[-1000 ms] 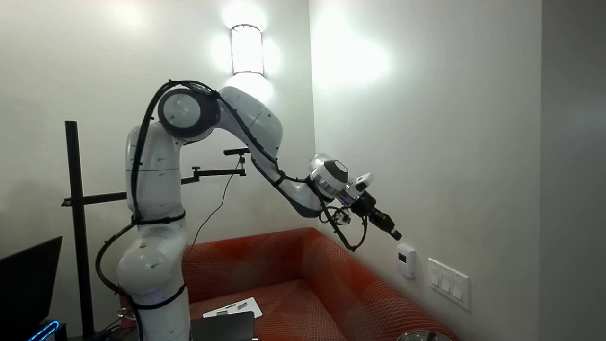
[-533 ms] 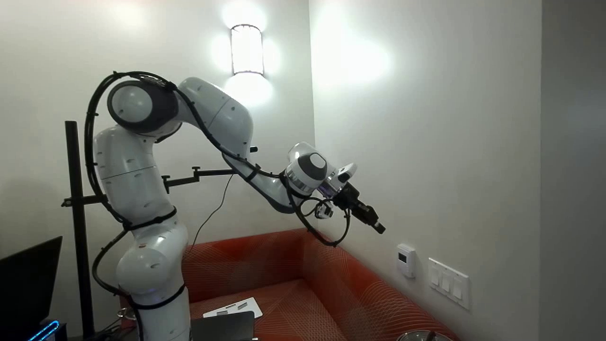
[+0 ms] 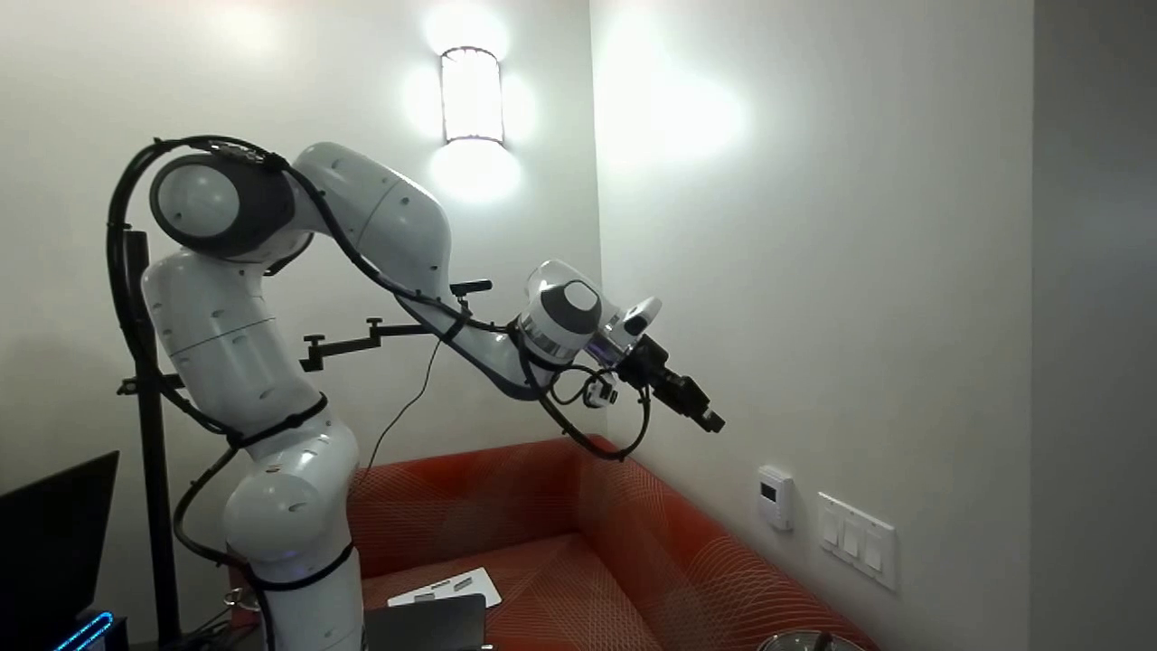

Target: Turn on the first left light switch

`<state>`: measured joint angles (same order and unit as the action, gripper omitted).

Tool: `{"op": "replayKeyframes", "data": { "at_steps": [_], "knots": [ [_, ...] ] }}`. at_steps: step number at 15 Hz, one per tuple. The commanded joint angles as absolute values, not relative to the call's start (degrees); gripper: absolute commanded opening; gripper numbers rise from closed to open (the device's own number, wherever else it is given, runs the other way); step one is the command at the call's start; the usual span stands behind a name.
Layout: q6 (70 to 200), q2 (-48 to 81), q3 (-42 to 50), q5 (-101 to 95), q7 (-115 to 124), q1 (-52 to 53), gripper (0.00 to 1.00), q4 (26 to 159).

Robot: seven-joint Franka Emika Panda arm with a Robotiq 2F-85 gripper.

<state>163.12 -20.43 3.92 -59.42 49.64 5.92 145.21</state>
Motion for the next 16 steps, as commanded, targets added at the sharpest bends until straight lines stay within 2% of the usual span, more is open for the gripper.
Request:
{"op": "replayKeyframes", "data": {
  "at_steps": [1,6,16],
  "knots": [
    [164.1,-20.4,4.2,-59.4,48.4,6.5,0.63,145.6],
    [164.7,-19.1,3.5,-61.0,50.0,6.3,0.99,144.5],
    [164.3,-18.2,3.5,-61.0,49.7,6.5,1.0,144.6]
  ]
}}
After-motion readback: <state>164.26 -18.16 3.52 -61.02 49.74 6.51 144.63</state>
